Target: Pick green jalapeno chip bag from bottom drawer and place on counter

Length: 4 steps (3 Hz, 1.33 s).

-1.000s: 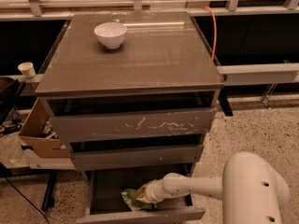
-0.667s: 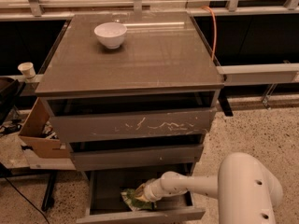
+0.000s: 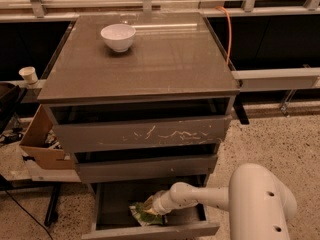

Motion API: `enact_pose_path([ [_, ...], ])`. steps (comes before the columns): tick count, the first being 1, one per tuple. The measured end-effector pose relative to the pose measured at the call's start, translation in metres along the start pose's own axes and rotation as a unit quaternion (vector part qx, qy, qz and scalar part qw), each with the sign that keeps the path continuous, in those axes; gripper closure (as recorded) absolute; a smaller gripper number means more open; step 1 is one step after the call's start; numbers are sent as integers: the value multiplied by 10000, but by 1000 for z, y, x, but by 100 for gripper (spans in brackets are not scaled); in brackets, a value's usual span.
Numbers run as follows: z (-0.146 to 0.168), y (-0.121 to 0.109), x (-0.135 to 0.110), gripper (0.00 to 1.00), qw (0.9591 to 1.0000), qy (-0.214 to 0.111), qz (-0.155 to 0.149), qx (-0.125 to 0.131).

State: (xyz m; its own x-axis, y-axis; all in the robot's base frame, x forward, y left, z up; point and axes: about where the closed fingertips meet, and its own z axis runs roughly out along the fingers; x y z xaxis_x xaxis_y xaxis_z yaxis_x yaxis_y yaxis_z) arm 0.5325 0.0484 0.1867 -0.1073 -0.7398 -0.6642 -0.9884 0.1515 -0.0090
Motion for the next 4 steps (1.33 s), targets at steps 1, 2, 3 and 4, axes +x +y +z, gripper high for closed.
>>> enact_pose_path([
  [1, 0, 0, 0, 13, 10000, 0, 1, -2],
  [2, 1, -1, 0, 0, 10000, -1, 0, 3],
  [3, 1, -2, -1, 0, 10000, -2, 0, 22],
  [4, 1, -11, -1, 0, 9999, -3, 58, 101],
])
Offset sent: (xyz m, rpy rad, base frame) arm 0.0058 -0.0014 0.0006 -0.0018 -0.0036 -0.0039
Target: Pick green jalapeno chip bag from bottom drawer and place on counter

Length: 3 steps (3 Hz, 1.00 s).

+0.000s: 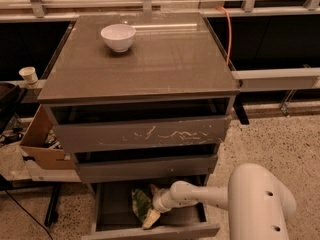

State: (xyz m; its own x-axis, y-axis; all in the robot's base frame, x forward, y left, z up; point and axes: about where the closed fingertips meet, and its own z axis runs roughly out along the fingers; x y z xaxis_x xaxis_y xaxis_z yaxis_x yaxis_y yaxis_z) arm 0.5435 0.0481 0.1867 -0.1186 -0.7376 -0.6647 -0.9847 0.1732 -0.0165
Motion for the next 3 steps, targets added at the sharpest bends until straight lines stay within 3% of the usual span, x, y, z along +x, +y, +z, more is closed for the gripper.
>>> enact_pose_path([
  [1, 0, -12, 1, 14, 9999, -6, 108, 88],
  [3, 5, -23, 6, 12, 9994, 74, 311, 129],
])
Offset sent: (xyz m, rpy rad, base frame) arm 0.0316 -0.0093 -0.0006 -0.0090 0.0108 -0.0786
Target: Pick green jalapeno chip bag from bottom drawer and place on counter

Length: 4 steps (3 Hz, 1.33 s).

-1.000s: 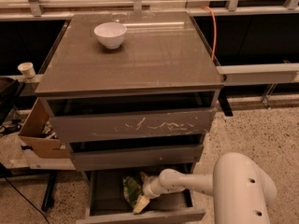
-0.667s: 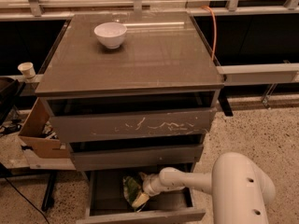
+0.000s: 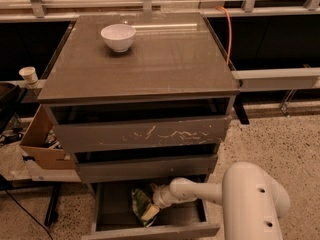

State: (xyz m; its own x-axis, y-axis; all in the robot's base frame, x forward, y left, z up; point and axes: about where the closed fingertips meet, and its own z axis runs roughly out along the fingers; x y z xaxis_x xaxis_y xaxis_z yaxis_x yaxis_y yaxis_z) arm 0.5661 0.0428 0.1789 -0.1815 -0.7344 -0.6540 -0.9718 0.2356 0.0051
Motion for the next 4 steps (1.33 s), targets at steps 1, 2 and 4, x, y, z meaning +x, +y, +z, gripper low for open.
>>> enact_pose_path([
  [1, 10, -2, 14, 13, 9998, 83, 186, -42],
  [2, 20, -2, 27, 16, 9992, 148, 359, -95],
  [4, 26, 5, 31, 64, 9989, 177, 397, -195],
])
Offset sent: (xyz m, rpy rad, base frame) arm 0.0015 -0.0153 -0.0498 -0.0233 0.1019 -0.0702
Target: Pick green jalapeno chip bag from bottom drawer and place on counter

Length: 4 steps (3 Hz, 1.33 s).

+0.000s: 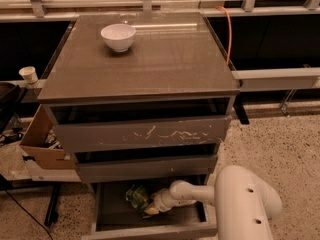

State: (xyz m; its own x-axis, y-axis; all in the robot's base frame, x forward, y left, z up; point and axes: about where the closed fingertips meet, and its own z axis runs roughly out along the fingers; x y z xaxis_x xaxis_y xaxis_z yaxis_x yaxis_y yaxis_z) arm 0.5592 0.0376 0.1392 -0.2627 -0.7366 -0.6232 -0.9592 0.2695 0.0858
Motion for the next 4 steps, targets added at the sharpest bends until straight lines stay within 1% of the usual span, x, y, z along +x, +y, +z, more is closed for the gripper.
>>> enact_pose_path([
  [1, -6, 5, -4, 88, 10000, 5, -38, -8],
  [2, -45, 7, -12, 100, 9997, 7, -154, 171],
  [3, -91, 27, -17, 100, 9990, 72, -432, 76],
  [4, -138, 38, -25, 100, 9969, 54, -772, -124],
])
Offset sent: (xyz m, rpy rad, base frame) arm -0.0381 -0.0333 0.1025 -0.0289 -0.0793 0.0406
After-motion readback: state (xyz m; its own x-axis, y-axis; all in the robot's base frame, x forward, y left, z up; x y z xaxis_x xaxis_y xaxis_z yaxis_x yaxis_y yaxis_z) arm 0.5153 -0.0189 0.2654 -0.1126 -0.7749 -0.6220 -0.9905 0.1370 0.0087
